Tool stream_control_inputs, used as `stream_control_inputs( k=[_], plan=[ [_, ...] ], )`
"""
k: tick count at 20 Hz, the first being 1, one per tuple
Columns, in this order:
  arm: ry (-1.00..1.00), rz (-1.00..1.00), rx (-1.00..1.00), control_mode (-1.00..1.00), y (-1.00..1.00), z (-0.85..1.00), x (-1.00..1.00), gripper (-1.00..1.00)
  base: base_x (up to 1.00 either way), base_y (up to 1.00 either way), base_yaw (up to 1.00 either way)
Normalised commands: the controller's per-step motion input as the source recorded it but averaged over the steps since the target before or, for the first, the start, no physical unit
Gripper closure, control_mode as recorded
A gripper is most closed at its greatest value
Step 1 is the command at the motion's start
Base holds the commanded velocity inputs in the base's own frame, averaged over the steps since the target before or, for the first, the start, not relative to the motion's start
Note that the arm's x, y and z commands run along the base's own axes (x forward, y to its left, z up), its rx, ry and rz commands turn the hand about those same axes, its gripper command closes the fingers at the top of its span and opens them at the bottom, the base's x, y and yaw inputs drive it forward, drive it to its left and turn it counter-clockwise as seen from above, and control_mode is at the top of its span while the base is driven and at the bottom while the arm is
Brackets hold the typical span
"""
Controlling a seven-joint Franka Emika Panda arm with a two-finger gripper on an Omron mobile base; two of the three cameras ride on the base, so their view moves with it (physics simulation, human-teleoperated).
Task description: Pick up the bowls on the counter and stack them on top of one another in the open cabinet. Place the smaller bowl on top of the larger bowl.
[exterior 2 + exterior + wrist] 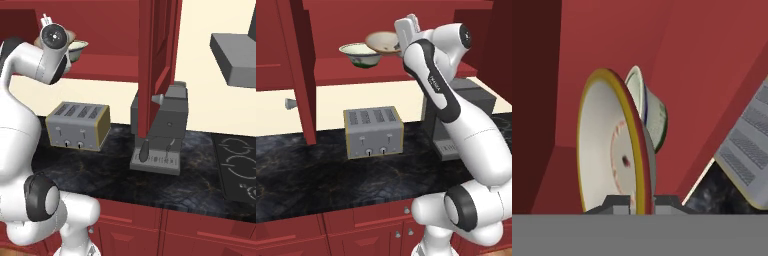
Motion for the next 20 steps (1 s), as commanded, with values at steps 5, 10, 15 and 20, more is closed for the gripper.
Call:
stream_control_inputs(
  k=[5, 10, 15, 20],
  plan=[
    [0.0, 0.01, 0.02, -1.0, 0.07, 0.0, 0.35, 1.0, 0.0, 0.0, 0.0],
    [0.0, 0.01, 0.02, -1.0, 0.08, 0.0, 0.34, 1.0, 0.0, 0.0, 0.0],
    [0.0, 0.01, 0.02, -1.0, 0.08, -0.01, 0.33, 1.0, 0.0, 0.0, 0.0],
    [0.0, 0.01, 0.03, -1.0, 0.07, -0.03, 0.31, 1.0, 0.0, 0.0, 0.0]
  ],
)
